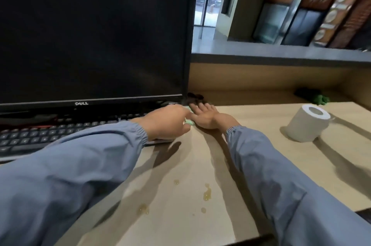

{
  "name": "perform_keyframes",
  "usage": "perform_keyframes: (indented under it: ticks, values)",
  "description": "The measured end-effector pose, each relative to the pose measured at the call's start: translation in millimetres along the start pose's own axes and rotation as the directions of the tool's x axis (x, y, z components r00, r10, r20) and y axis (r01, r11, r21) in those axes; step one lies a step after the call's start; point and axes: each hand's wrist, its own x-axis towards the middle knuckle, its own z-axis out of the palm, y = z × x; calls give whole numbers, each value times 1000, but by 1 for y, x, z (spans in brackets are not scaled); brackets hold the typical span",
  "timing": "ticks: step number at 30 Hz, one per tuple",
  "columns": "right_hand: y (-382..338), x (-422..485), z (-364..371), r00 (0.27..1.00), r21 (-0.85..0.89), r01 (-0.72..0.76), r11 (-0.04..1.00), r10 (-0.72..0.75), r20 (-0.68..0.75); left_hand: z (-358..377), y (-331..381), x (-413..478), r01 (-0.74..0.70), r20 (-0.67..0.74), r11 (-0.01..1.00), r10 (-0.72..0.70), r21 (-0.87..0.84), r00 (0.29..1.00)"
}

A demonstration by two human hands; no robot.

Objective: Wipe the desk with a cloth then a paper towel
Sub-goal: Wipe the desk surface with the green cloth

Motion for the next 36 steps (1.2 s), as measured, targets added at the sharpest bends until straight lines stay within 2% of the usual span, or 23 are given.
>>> perform_keyframes:
  ticks: [5, 13, 21, 36]
  values:
    - [6, -27, 15, 1000, -19, 14, 1000, -14, -22, 14, 2, -17, 29, -61, 997, -25, 67, 998]
    - [13, -107, 38, 1000, 7, -4, 1000, 4, -26, 35, 38, -72, 55, -85, 998, -52, 32, 995]
    - [15, -166, 63, 998, 30, 9, 1000, -8, -61, 55, 73, -109, 29, -184, 1000, -31, -10, 982]
    - [11, -239, 95, 995, 46, 32, 998, -27, -101, 123, 89, -165, 44, -435, 996, -72, -74, 897]
